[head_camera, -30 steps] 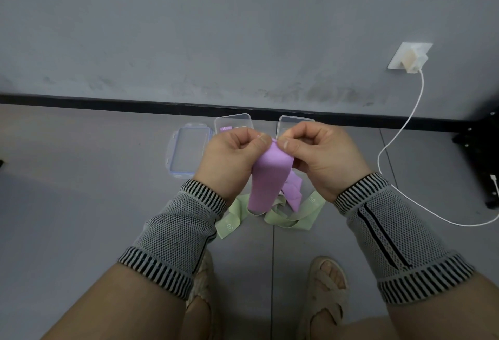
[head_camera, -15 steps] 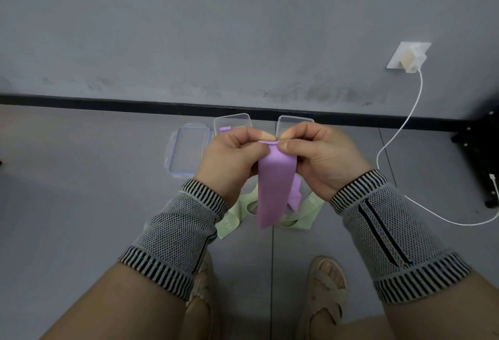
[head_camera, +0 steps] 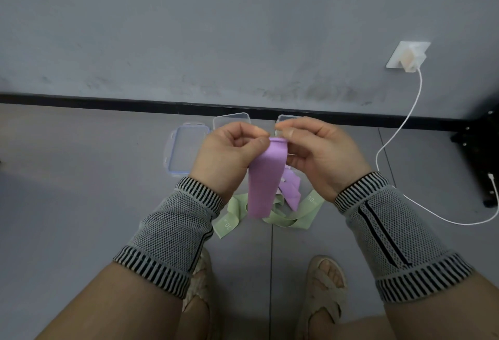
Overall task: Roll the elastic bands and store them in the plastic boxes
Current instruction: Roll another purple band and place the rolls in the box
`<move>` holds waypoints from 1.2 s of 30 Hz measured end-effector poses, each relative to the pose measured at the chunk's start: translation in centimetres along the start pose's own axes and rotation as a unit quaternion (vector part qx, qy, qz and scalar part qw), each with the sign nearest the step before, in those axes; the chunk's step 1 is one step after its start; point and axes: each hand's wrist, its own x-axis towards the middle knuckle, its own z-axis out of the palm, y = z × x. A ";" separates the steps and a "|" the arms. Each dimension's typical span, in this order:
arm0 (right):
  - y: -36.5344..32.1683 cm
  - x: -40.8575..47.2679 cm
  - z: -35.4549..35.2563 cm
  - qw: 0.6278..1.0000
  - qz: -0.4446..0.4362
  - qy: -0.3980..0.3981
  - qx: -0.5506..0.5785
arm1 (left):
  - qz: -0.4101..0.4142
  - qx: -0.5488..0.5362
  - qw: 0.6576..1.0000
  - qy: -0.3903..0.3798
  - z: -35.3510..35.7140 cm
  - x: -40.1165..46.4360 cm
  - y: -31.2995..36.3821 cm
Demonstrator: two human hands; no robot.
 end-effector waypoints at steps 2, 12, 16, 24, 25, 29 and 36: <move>0.2 0.0 -0.2 0.996 -0.036 0.014 -0.076 | 0.008 0.012 1.000 0.001 0.1 -0.1 0.0; 0.3 -0.1 0.8 0.971 -0.091 0.096 -0.197 | -0.012 0.031 0.999 0.036 0.3 0.2 -0.7; 0.3 0.1 0.6 0.965 -0.102 0.138 -0.198 | 0.003 0.082 0.996 0.022 0.7 0.1 -1.0; 0.3 0.2 0.4 0.960 -0.115 0.149 -0.206 | 0.020 0.112 0.993 0.036 1.4 0.0 -1.1; 0.4 0.2 0.4 0.959 -0.114 0.150 -0.211 | 0.012 0.107 0.993 0.043 1.4 0.1 -1.2; 0.6 0.3 0.2 0.958 -0.102 0.142 -0.228 | -0.024 0.076 0.995 0.052 1.3 0.1 -0.6; 0.4 -0.1 0.8 0.977 -0.090 0.086 -0.176 | -0.099 0.021 0.992 0.074 1.1 -0.1 0.2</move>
